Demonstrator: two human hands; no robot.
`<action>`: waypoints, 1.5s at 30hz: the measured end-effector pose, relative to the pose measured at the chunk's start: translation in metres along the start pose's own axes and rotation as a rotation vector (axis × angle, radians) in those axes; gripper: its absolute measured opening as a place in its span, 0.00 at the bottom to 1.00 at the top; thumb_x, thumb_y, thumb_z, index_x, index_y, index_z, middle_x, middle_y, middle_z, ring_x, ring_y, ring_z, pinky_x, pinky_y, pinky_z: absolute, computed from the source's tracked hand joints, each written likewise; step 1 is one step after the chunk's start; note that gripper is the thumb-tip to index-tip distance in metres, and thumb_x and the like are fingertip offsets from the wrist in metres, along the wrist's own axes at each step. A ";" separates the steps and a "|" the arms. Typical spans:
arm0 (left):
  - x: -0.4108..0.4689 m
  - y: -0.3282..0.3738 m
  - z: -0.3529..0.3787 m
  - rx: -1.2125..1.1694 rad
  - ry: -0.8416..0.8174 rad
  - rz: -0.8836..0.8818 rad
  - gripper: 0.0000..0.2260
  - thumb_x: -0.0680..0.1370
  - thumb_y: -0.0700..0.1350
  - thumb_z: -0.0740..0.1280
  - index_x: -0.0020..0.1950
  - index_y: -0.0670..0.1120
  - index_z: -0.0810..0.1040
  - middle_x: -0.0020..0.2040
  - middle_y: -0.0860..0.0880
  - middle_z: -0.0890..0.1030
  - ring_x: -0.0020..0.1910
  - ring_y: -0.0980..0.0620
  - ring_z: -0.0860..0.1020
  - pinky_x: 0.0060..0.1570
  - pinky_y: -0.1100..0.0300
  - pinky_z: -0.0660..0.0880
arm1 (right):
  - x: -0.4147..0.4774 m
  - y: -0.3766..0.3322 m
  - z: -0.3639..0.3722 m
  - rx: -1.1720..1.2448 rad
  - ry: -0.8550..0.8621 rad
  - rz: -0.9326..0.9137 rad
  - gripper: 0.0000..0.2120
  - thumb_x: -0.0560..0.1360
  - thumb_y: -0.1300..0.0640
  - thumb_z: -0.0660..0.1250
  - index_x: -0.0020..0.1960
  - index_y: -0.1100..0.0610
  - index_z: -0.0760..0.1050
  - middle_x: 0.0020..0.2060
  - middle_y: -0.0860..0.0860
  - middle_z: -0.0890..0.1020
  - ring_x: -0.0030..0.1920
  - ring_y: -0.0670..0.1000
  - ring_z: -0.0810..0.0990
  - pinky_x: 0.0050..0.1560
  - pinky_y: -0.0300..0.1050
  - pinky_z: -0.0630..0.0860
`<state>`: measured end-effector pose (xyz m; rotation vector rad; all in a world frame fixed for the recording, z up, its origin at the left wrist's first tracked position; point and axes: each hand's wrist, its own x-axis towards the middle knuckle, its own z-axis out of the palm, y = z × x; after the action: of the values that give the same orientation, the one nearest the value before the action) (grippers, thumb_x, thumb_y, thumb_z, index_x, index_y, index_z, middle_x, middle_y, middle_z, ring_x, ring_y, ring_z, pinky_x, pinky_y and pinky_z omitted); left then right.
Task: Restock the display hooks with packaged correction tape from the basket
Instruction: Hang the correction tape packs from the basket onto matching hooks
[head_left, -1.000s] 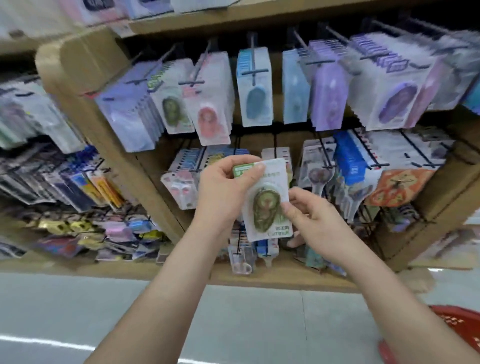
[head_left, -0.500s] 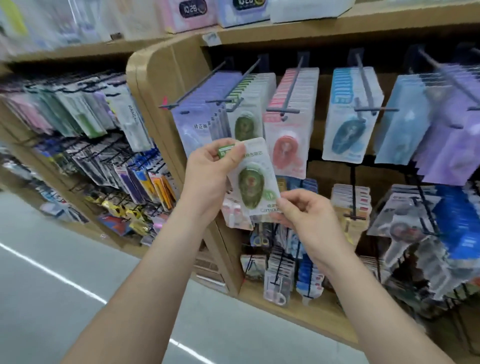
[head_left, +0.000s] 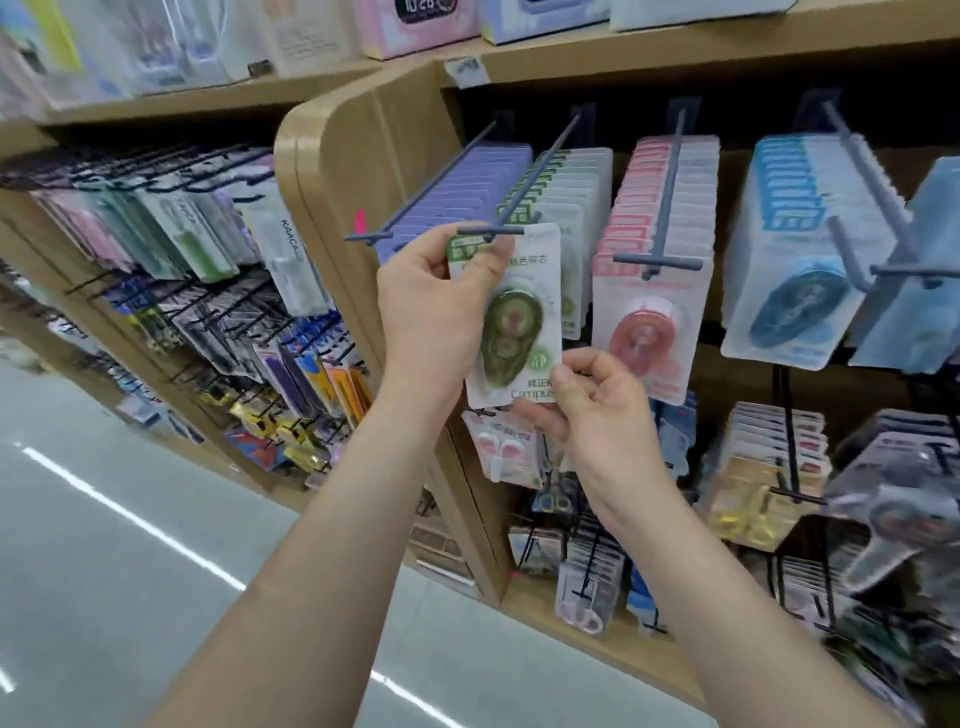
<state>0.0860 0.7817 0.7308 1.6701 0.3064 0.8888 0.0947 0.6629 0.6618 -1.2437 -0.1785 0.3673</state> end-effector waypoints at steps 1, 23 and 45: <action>0.002 -0.002 -0.002 0.006 -0.013 -0.012 0.05 0.76 0.43 0.73 0.41 0.49 0.81 0.35 0.49 0.81 0.36 0.51 0.78 0.39 0.51 0.79 | 0.000 0.001 0.001 -0.027 0.012 -0.009 0.09 0.83 0.63 0.59 0.46 0.54 0.72 0.35 0.45 0.81 0.38 0.48 0.86 0.47 0.45 0.81; 0.017 -0.025 -0.039 -0.017 -0.505 0.065 0.16 0.82 0.43 0.63 0.66 0.58 0.66 0.35 0.54 0.73 0.29 0.57 0.69 0.31 0.64 0.68 | -0.018 0.013 0.052 -0.253 0.468 -0.240 0.11 0.80 0.56 0.66 0.42 0.60 0.75 0.26 0.60 0.78 0.22 0.51 0.78 0.19 0.40 0.69; 0.026 -0.065 -0.061 0.522 -0.293 0.372 0.12 0.78 0.39 0.68 0.60 0.48 0.81 0.43 0.53 0.78 0.39 0.56 0.73 0.44 0.61 0.72 | 0.082 0.033 0.045 -0.114 0.723 -0.195 0.03 0.81 0.54 0.65 0.49 0.53 0.75 0.37 0.50 0.80 0.37 0.50 0.84 0.42 0.44 0.83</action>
<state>0.0780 0.8615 0.6846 2.3664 0.0193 0.8603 0.1505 0.7418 0.6388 -1.3851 0.3018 -0.2740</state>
